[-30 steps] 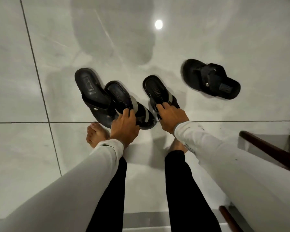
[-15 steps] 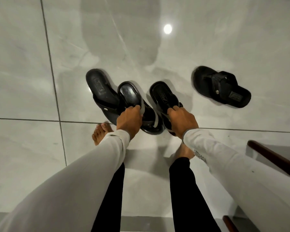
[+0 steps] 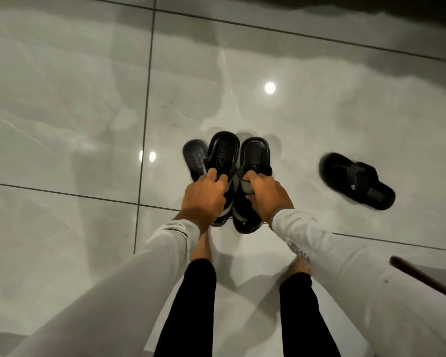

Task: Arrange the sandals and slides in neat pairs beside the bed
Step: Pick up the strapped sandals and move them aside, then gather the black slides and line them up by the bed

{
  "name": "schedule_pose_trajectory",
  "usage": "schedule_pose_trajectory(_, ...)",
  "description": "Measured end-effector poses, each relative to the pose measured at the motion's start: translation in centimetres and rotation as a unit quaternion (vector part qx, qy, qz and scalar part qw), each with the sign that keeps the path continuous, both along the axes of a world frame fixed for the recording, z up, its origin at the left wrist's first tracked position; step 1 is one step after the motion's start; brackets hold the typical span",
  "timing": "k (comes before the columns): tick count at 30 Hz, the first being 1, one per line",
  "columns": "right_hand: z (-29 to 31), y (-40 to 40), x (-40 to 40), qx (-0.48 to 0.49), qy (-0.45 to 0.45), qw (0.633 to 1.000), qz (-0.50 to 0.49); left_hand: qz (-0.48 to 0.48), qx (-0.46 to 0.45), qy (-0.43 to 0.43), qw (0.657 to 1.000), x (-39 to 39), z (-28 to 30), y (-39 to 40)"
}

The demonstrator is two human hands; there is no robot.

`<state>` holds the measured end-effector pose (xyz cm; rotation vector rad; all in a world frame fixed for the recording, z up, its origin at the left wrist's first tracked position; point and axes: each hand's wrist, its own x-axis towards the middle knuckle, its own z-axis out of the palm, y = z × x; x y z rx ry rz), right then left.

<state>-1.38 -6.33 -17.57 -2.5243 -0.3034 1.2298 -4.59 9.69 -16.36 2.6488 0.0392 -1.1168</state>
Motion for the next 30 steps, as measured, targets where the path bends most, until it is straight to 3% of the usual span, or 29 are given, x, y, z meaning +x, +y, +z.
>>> schedule_pose_trajectory(11,-6.0,17.9,1.4,0.046,-0.036,0.997,0.053,-0.021,0.116,-0.001,0.993,1.4,-3.6,17.8)
schedule_pose_trajectory(16,-8.3,20.5,1.4,0.033,-0.031,0.996,0.079,-0.007,0.137,0.007,0.991,0.5,-6.6,21.5)
schedule_pose_trajectory(24,-7.0,8.6,-0.1,-0.081,-0.089,0.986,0.113,-0.012,0.116,-0.04,0.992,-1.2,-5.3,14.7)
schedule_pose_trajectory(30,-7.7,-4.7,0.4,-0.215,-0.063,0.965,0.138,0.022,0.055,0.048,0.997,-1.7,-7.6,2.7)
